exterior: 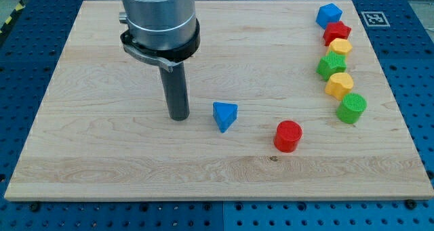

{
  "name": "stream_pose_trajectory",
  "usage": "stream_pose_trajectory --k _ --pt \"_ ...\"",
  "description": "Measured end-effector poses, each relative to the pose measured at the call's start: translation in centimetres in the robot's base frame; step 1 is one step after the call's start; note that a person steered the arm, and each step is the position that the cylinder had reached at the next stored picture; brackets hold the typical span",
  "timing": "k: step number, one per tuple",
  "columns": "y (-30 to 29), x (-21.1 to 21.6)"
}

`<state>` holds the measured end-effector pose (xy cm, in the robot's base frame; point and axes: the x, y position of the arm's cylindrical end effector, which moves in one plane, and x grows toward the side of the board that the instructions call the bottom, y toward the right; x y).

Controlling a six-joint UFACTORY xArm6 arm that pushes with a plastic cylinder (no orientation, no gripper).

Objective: Slide the blue triangle closer to the green circle

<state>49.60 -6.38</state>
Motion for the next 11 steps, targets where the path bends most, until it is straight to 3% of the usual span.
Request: stream_pose_trajectory --k 4,8,9,11 --pt "16.0 0.7" --pt "18.6 -1.2" --pt "22.2 -1.2" --pt "25.5 1.0"
